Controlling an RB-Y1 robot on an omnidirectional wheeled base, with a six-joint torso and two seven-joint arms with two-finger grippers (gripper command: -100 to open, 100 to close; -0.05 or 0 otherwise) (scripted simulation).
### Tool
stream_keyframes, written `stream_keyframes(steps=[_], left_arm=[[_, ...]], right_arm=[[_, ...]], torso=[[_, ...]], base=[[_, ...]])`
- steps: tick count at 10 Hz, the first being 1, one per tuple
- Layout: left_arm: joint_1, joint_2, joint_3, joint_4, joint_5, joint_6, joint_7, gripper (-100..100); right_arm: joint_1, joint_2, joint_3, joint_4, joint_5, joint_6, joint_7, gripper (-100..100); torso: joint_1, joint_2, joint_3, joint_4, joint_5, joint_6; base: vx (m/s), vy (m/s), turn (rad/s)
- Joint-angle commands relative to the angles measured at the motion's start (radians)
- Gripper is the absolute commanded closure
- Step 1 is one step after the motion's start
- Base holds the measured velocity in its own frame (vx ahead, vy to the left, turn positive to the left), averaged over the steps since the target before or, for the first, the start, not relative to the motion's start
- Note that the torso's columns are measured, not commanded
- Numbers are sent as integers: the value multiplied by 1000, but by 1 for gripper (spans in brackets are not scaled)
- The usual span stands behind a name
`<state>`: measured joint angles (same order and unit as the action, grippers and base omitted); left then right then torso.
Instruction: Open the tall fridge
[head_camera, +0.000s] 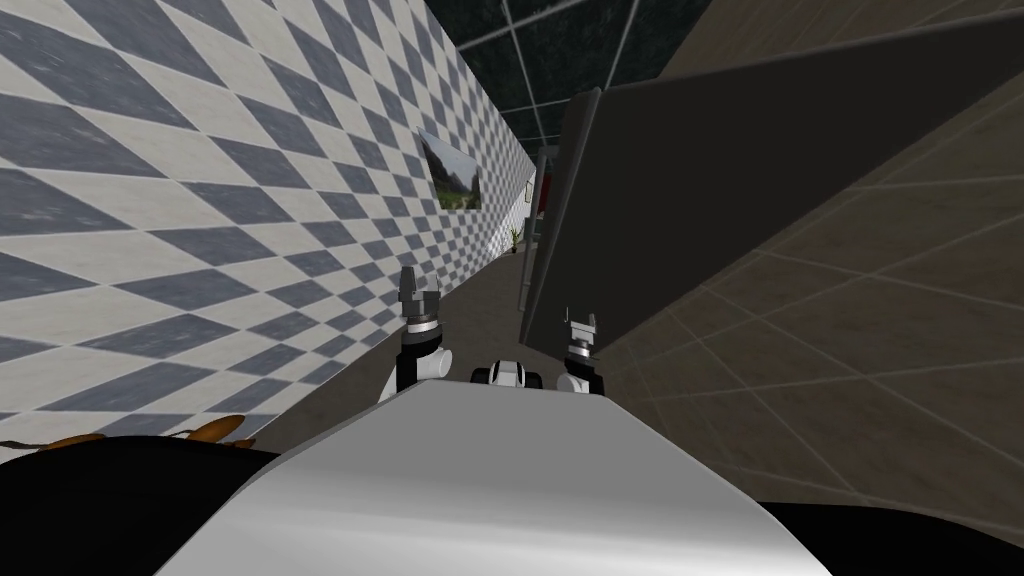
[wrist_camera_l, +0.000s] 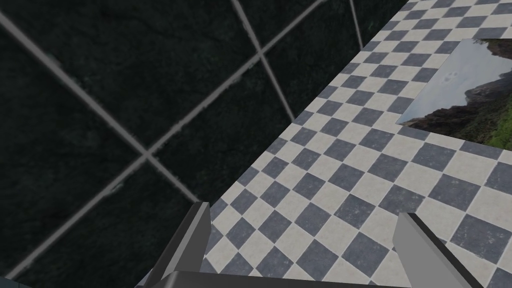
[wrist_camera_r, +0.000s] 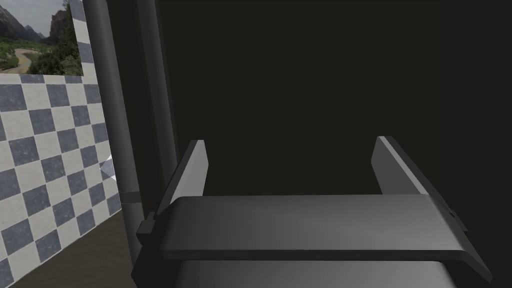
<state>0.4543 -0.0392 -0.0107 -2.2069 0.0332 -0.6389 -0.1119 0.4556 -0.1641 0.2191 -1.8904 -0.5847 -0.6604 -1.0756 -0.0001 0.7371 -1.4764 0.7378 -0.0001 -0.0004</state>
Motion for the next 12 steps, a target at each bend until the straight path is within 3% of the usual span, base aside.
stream_keyframes(steps=[1,2,4,5,7,8,10,11,12], left_arm=[[0,0,0,0,0,0,0,0],[0,0,0,0,0,0,0,0],[0,0,0,0,0,0,0,0],[0,0,0,0,0,0,0,0],[0,0,0,0,0,0,0,0],[0,0,0,0,0,0,0,0],[0,0,0,0,0,0,0,0],[0,0,0,0,0,0,0,0],[0,0,0,0,0,0,0,0]], right_arm=[[-6,1,3,13,-19,-3,-64,-100],[-15,2,12,44,-55,-14,-101,-100],[-15,2,12,44,-55,-14,-140,-100],[-27,4,21,75,-92,-24,-178,-100],[-27,4,21,75,-92,-24,-215,-100],[-40,6,29,107,-127,-32,-252,-100],[-40,6,29,107,-127,-32,-288,-100],[-55,8,36,140,-163,-40,-327,-100],[-55,8,36,140,-163,-40,-353,-100]], torso=[[0,0,0,0,0,1],[0,2,1,0,0,1],[0,1,0,0,0,1],[0,2,1,0,0,1],[0,0,0,0,0,1],[0,2,1,0,0,1],[0,0,0,0,0,1],[0,1,1,0,0,1],[1,0,0,0,0,0]], base=[[29,-9,1],[45,-11,128],[38,-8,45],[48,-8,164],[36,-3,25],[36,-7,135],[38,-10,44],[46,0,166],[48,-3,76]])
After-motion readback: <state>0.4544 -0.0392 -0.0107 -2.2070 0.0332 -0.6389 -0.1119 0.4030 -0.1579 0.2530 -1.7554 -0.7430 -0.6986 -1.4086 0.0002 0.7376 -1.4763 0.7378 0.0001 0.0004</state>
